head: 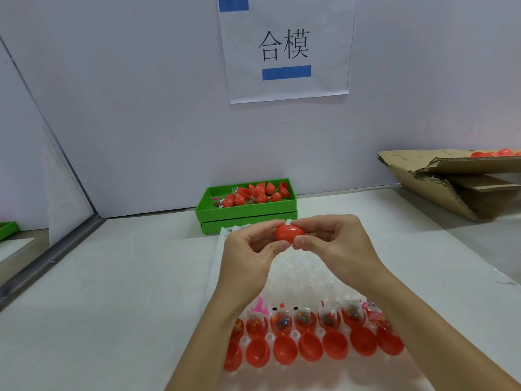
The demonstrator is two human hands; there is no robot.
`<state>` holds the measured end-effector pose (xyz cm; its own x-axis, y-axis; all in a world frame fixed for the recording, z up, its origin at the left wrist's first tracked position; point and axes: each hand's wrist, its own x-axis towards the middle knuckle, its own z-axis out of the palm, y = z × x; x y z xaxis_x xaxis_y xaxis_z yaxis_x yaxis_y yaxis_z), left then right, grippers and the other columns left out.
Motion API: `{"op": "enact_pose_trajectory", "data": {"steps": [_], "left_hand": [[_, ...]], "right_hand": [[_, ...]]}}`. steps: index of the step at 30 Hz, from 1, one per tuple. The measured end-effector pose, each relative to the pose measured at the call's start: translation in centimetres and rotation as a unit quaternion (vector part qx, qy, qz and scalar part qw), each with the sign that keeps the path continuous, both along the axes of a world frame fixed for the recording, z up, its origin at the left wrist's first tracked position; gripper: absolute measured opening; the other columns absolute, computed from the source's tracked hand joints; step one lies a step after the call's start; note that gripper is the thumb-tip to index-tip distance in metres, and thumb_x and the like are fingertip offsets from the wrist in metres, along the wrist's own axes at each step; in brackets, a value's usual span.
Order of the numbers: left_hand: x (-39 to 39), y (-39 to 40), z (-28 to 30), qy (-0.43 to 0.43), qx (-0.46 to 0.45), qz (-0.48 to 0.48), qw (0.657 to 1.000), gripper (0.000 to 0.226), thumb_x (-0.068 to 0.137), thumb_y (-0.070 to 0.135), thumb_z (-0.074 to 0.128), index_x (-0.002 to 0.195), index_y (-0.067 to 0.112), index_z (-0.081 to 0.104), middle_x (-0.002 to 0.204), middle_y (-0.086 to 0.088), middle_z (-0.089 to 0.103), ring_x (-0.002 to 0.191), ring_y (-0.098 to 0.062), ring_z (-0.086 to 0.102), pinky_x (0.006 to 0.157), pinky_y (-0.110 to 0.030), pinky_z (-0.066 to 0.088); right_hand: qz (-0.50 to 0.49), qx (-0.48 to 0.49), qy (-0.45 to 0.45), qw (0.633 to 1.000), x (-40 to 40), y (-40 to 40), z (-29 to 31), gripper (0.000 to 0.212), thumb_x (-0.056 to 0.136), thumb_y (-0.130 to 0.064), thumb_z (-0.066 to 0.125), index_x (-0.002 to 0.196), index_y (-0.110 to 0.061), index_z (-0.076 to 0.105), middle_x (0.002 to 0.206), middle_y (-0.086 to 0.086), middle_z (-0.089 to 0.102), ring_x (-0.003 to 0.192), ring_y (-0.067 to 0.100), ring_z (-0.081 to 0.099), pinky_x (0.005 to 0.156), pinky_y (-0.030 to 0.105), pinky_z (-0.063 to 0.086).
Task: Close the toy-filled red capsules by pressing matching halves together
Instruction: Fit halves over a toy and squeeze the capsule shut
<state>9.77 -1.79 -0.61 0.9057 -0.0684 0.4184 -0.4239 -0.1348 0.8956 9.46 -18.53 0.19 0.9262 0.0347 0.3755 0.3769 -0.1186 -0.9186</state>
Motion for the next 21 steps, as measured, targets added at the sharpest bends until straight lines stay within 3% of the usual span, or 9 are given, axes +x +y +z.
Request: {"op": "enact_pose_trajectory", "data": {"steps": [2,8,15,21], "left_hand": [[-0.03,0.03,0.03,0.000,0.000,0.003,1.000,0.036,0.081,-0.006,0.074,0.112,0.012,0.074,0.096,0.007,0.077,0.087,-0.006,0.074,0.075,-0.013,0.054],[-0.26,0.01,0.30,-0.009,0.006,0.000,1.000,0.042,0.080,-0.005,0.074,0.105,0.029,0.072,0.093,0.018,0.075,0.088,-0.003,0.073,0.075,-0.011,0.053],[-0.40,-0.09,0.26,-0.020,0.015,-0.006,1.000,0.040,0.081,-0.006,0.073,0.112,0.020,0.072,0.097,0.012,0.076,0.090,-0.006,0.073,0.078,-0.014,0.054],[-0.32,-0.11,0.19,-0.023,0.028,0.011,0.999,0.038,0.081,-0.005,0.073,0.112,0.017,0.074,0.099,0.010,0.075,0.094,-0.004,0.071,0.079,-0.012,0.053]], "right_hand": [[0.004,0.005,-0.003,1.000,0.00,0.03,0.00,0.029,0.078,0.001,0.080,0.092,-0.025,0.077,0.079,-0.006,0.078,0.075,0.013,0.075,0.072,0.018,0.058],[0.003,0.017,-0.005,1.000,0.05,0.07,-0.13,0.028,0.081,-0.001,0.078,0.092,-0.026,0.077,0.074,-0.002,0.077,0.071,0.013,0.074,0.069,0.017,0.055],[-0.009,0.022,-0.001,1.000,0.27,0.08,-0.31,0.024,0.081,0.003,0.076,0.100,-0.012,0.078,0.078,-0.002,0.078,0.069,0.015,0.075,0.066,0.017,0.055],[-0.015,0.012,-0.008,1.000,0.16,0.21,-0.18,0.031,0.080,0.004,0.076,0.090,-0.025,0.078,0.076,-0.004,0.078,0.068,0.016,0.074,0.065,0.018,0.056]]}}
